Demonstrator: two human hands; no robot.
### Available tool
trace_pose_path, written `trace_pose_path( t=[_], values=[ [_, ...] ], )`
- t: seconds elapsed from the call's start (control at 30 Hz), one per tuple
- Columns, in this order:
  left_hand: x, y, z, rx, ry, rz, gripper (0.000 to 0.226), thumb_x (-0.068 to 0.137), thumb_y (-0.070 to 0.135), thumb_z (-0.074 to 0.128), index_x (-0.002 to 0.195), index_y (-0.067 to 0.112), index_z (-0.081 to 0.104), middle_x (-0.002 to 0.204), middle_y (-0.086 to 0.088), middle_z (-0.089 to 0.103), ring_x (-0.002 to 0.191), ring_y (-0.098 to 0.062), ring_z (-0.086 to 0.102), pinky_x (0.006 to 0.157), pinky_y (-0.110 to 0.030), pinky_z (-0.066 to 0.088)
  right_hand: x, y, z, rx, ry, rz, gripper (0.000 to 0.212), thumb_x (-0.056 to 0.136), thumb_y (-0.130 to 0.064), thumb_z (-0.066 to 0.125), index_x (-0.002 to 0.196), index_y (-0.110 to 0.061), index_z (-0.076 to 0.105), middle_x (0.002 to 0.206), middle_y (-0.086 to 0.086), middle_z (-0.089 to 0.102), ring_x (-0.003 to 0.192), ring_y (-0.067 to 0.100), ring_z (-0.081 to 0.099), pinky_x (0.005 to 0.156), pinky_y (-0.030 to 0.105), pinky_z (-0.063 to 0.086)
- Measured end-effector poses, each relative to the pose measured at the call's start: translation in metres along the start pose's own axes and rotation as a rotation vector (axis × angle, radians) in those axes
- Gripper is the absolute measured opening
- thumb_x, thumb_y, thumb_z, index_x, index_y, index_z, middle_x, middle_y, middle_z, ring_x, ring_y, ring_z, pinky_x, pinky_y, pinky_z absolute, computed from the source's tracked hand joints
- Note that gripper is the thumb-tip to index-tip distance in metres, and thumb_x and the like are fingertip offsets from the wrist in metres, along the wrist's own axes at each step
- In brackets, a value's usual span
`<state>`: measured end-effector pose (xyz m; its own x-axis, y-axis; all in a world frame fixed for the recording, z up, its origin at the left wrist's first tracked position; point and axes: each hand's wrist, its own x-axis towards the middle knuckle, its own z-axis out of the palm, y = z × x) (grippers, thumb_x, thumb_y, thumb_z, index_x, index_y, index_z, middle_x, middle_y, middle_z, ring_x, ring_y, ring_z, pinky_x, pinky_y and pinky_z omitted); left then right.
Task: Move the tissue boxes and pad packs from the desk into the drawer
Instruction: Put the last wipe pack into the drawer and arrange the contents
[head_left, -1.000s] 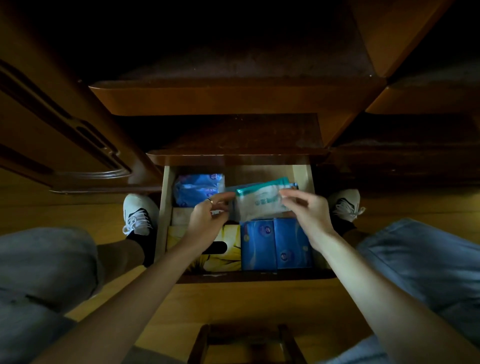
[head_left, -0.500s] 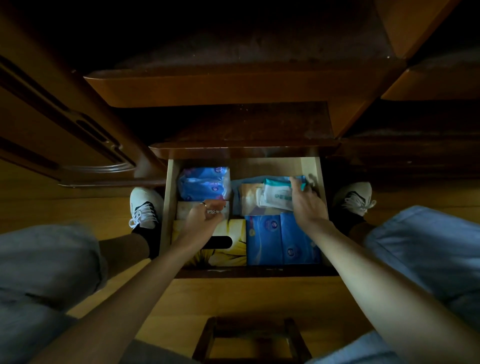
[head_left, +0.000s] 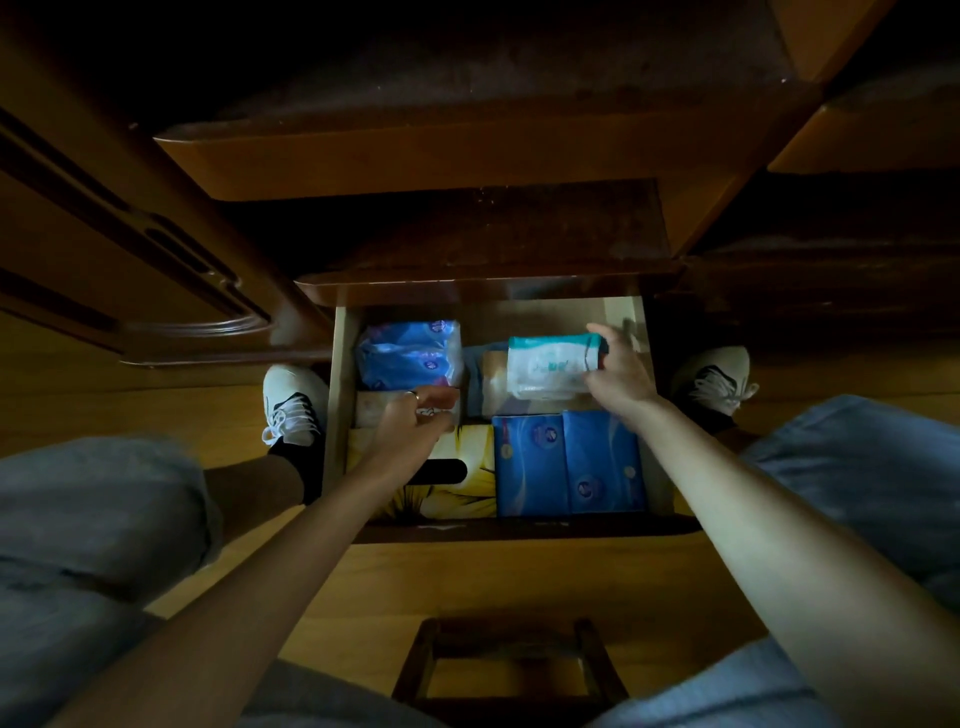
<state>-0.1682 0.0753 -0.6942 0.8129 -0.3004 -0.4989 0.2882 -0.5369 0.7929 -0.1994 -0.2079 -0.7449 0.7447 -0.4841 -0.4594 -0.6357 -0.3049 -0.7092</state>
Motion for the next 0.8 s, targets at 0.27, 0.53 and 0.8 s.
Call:
trace_pose_path(
  t=[0.27,0.53,0.8],
  values=[
    [-0.005,0.005,0.000,-0.015,0.011,0.006,0.022,0.097,0.014,0.064,0.112,0.030,0.067,0.113,0.006,0.068,0.104,-0.012,0.067,0.091,-0.030,0.055,-0.018,-0.004,0.005,-0.841,0.032,-0.137,0.054,0.100,-0.024,0.058,0.146,-0.017,0.030,0.137,0.019,0.053,0.115,0.036,0.062,0.079,0.045,0.054],
    [-0.011,-0.003,-0.004,0.543,-0.072,0.218,0.037,0.091,0.028,0.073,0.128,0.026,0.064,0.124,0.003,0.063,0.109,-0.012,0.062,0.084,-0.030,0.051,-0.016,-0.017,0.021,-0.947,-0.159,-0.345,0.043,0.095,-0.018,0.059,0.138,-0.024,0.052,0.145,0.005,0.050,0.136,0.031,0.042,0.095,0.047,0.049],
    [-0.052,-0.031,-0.016,0.725,-0.358,0.195,0.075,0.060,0.077,0.077,0.121,0.035,0.067,0.117,0.018,0.063,0.100,0.001,0.057,0.070,-0.012,0.041,-0.047,-0.019,0.022,-0.903,-0.120,-0.520,0.048,0.096,-0.031,0.059,0.142,-0.026,0.046,0.140,0.005,0.055,0.123,0.031,0.056,0.091,0.045,0.053]
  ],
)
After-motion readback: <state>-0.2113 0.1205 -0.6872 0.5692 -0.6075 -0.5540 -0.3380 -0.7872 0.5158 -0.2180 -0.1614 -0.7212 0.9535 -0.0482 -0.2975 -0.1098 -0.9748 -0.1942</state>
